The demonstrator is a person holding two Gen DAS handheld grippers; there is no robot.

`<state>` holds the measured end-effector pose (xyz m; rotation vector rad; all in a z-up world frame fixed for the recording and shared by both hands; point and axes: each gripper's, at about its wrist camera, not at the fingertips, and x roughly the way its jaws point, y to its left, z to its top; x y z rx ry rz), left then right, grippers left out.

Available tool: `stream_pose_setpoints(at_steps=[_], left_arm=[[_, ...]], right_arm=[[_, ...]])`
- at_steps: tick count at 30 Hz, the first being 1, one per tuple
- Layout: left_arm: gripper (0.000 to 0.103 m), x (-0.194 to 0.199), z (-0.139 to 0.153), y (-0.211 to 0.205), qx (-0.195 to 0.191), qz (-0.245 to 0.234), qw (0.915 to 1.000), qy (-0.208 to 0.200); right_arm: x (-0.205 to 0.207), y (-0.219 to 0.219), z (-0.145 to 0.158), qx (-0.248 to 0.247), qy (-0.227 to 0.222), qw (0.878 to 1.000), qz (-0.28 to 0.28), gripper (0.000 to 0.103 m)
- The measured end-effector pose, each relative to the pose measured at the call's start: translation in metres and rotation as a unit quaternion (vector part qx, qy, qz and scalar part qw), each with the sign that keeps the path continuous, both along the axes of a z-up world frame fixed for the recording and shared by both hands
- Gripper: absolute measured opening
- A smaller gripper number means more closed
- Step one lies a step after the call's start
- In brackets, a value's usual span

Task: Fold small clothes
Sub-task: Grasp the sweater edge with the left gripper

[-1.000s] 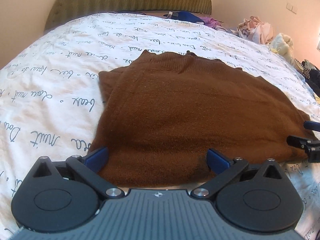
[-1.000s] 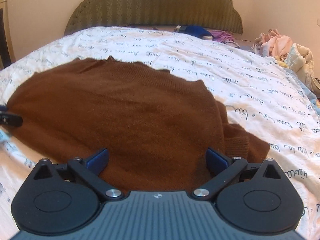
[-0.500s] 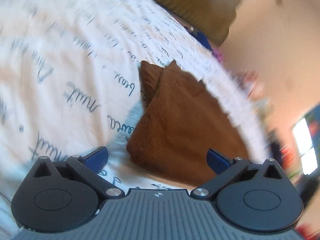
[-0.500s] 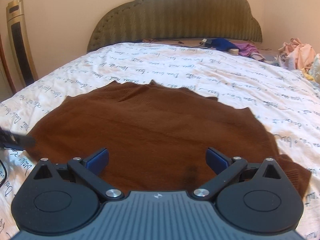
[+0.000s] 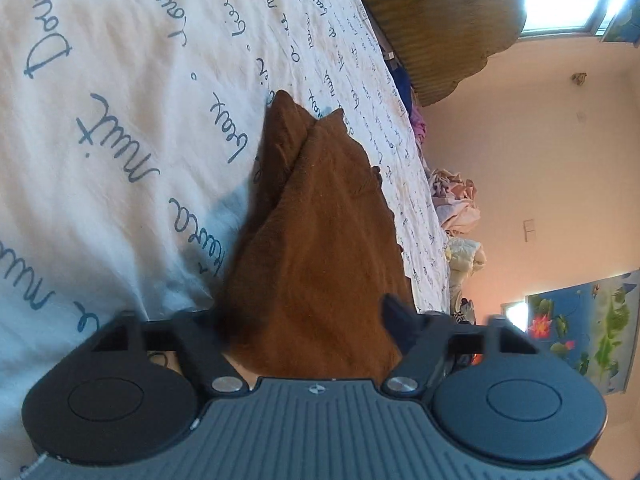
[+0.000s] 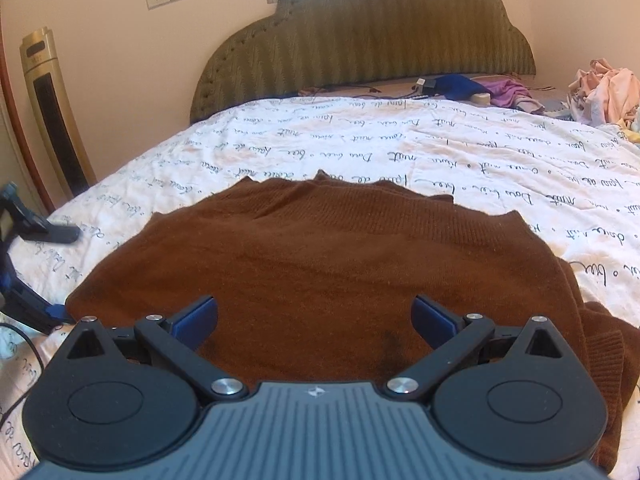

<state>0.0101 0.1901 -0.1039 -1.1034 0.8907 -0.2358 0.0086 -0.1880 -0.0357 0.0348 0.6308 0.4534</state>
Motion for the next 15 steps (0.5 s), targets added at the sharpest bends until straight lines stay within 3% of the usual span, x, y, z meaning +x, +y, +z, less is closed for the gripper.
stream_pose_setpoints(at_steps=[1,4,7,9,10,12,15], left_arm=[[0.026,0.003,-0.005,-0.001,-0.009,0.001,1.0,0.004],[0.007,0.005,-0.018,-0.002,-0.006,0.006,0.9998,0.018],[0.007,0.013,0.0,-0.013,0.073,-0.016,0.9971,0.013],[0.007,0.019,0.027,-0.031,0.163,-0.045,0.9856,-0.008],[0.007,0.022,0.041,-0.043,0.207,-0.064,0.9759,-0.022],[0.007,0.029,0.066,-0.075,0.299,-0.106,0.9467,-0.053],[0.007,0.032,0.087,-0.134,0.423,-0.18,0.8828,-0.096]], right_arm=[[-0.001,-0.002,0.002,0.006,-0.003,1.0,-0.001,0.103],[-0.007,-0.012,0.009,0.022,-0.008,1.0,0.001,0.103],[-0.016,-0.025,0.015,0.021,-0.029,0.999,-0.005,0.103],[-0.02,-0.037,0.02,0.032,-0.036,0.999,-0.011,0.103],[-0.021,-0.045,0.023,0.044,-0.038,0.998,-0.014,0.103],[-0.023,-0.059,0.026,0.064,-0.039,0.997,-0.026,0.103],[-0.023,-0.076,0.029,0.082,-0.039,0.995,-0.042,0.103]])
